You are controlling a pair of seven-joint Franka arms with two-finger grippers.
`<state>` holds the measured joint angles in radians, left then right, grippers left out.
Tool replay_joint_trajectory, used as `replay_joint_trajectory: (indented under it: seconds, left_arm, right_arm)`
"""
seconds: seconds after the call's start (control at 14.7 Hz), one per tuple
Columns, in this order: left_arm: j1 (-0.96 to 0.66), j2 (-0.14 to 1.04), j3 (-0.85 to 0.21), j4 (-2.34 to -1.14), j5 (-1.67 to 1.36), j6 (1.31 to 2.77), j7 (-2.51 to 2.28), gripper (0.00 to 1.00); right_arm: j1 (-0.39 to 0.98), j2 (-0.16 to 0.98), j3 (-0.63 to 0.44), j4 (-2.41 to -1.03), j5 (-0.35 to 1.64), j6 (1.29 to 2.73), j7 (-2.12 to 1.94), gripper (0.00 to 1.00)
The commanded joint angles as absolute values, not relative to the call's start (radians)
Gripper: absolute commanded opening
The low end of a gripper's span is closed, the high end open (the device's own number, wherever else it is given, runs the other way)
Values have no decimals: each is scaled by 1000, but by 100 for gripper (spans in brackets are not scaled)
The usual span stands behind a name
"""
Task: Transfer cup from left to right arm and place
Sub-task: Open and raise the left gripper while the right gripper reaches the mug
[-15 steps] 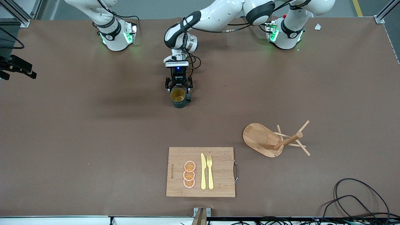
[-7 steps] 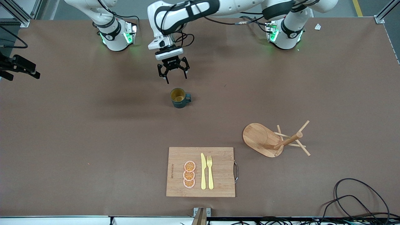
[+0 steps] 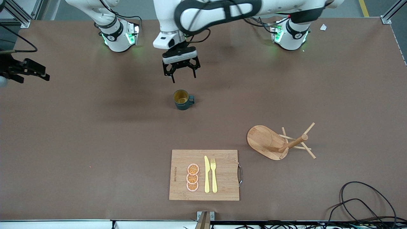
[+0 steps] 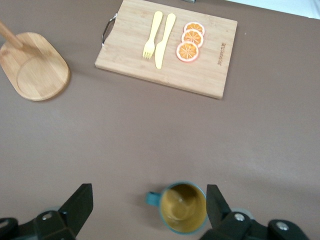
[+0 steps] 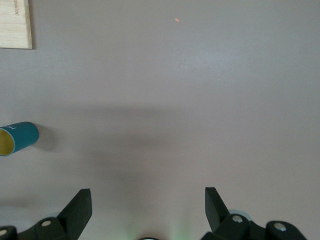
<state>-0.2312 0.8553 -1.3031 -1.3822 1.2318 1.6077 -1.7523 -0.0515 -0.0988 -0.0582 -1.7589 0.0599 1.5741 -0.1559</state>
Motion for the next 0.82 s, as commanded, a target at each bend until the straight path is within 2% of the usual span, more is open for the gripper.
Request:
replay_joint_trajectory:
  seconds: [0.0,0.34,0.54,0.75]
  left_arm:
    - [-43,854,-1413,-1399,1145,1605,-1581,100]
    - [112,867,-1436,-1397,1078,1605,-1344,100]
    - [127,851,-1393,-1385,1016,1614,-1208,100]
    - [167,836,-1364,-1356,938,1618,-1090,100]
  right_arm:
    - [-25,-228,-42,-1932,75,1653,-74,100]
    - [6,-310,40,-2066,75,1733,89,100]
    - [14,-337,109,-2126,77,1782,196,100]
    - [99,-359,138,-2207,78,1865,355,100]
